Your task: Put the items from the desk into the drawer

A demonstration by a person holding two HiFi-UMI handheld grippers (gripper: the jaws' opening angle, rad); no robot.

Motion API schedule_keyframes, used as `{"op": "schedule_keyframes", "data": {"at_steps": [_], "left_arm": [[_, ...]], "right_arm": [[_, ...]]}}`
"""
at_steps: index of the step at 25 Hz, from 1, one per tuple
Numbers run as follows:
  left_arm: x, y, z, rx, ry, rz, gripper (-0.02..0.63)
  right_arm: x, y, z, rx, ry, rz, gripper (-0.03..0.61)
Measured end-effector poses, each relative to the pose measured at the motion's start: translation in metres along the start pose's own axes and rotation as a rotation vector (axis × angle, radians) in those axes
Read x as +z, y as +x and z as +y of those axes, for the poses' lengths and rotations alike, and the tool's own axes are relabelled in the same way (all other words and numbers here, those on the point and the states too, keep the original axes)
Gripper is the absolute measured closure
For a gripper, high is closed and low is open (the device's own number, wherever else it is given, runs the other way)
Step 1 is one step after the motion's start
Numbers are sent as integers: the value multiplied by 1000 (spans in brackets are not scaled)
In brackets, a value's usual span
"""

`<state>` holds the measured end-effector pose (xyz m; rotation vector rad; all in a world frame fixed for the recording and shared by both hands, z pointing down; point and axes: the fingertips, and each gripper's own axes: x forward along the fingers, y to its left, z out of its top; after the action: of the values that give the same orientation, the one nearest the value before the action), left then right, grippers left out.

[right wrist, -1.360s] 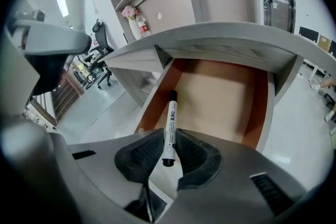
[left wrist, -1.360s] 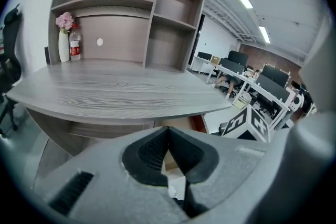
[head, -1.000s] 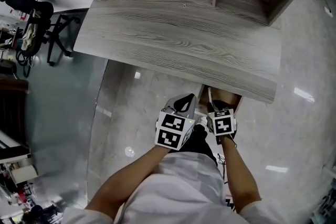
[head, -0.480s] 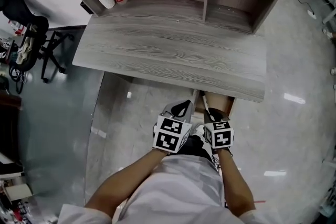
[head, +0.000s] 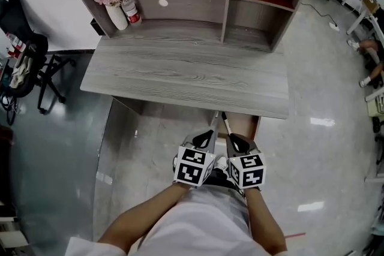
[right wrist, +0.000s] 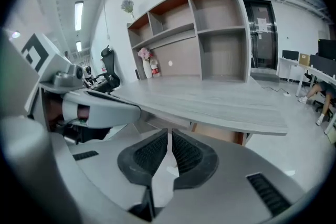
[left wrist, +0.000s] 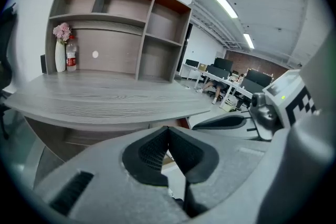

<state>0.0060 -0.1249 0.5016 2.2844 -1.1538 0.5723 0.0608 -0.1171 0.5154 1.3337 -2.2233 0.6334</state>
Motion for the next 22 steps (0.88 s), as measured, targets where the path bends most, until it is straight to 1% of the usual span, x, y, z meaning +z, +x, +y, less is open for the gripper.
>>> {"op": "schedule_keyframes", "data": {"at_steps": [3, 7, 9, 14, 22], "left_arm": [[3, -12, -9, -8, 3, -36, 611], [6, -20, -24, -23, 60, -71, 611], [9, -22, -26, -23, 73, -82, 611], [3, -21, -23, -22, 54, -78, 611], [3, -20, -20, -24, 49, -69, 611]], "right_arm": [[10, -13, 13, -6, 16, -48, 566], [14, -25, 23, -26, -14, -79, 577], [18, -29, 24, -39, -19, -100, 577], [18, -34, 22, -58, -10, -131, 577], [21, -29, 22, -52, -8, -132, 577]]}}
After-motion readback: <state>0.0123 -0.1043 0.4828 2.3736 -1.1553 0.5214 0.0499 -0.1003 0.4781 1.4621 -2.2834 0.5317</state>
